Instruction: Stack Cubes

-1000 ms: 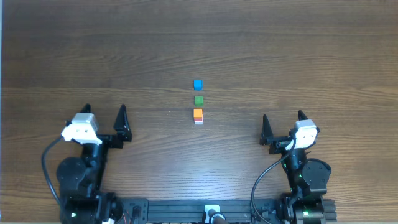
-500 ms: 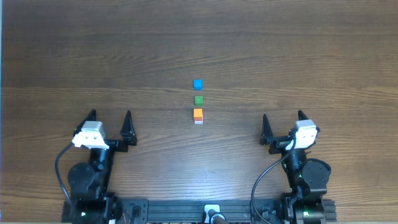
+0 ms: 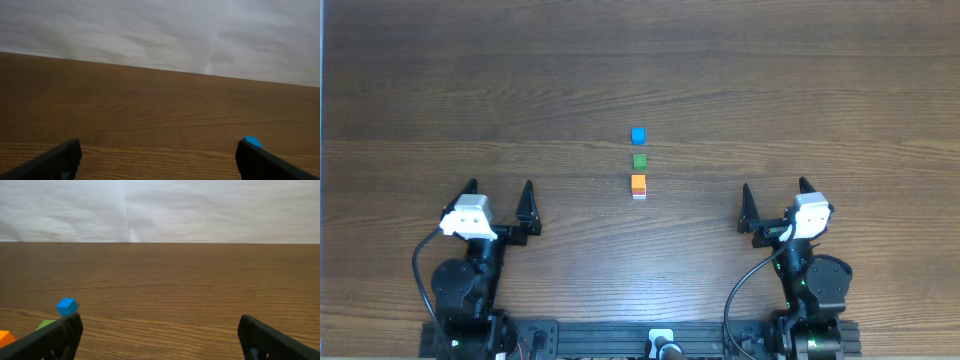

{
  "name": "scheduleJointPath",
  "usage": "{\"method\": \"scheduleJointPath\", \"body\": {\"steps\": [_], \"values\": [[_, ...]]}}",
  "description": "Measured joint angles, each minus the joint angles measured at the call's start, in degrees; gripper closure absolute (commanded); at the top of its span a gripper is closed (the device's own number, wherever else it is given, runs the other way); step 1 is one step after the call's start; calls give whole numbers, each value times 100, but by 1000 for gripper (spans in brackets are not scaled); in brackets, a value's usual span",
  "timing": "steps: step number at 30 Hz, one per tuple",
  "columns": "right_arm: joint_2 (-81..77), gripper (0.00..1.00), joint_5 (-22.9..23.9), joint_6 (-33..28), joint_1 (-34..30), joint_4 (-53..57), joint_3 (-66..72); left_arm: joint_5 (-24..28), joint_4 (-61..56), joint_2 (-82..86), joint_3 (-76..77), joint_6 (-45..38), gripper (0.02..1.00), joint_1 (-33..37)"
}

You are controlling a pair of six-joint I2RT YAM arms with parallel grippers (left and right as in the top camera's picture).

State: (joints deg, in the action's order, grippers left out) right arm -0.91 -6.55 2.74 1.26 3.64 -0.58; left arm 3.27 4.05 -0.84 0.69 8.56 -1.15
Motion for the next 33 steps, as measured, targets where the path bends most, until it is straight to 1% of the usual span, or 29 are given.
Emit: {"method": "scheduleJointPath", "body": {"steps": [4,6,8,9,12,16,21,25,28,30,33], "values": [[-4,12,7,-2,0,-136,0,0,0,0,0,0,18,0],[-4,7,70,48,0,-708,0,0,0,0,0,0,18,0],[-4,7,74,267,0,-1150,0,0,0,0,0,0,20,0],[-2,9,9,417,0,-1366,0,0,0,0,0,0,18,0],[-4,7,-243,640,0,-1364,-44,0,0,0,0,0,18,0],[-68,7,-483,737,0,-708,-518,0,0,0,0,0,18,0],[-822,9,-710,509,0,363,-2157,0,0,0,0,0,18,0],[-2024,7,-1056,284,0,1453,-3915,0,0,0,0,0,18,0],[-3303,9,-1314,157,37,2505,-5342,-2,0,0,0,0,18,0],[-4100,9,-1388,127,160,3080,-6096,0,-2,0,0,0,18,0],[-5318,9,-1427,107,533,3720,-7058,0,0,0,0,0,18,0]]}}
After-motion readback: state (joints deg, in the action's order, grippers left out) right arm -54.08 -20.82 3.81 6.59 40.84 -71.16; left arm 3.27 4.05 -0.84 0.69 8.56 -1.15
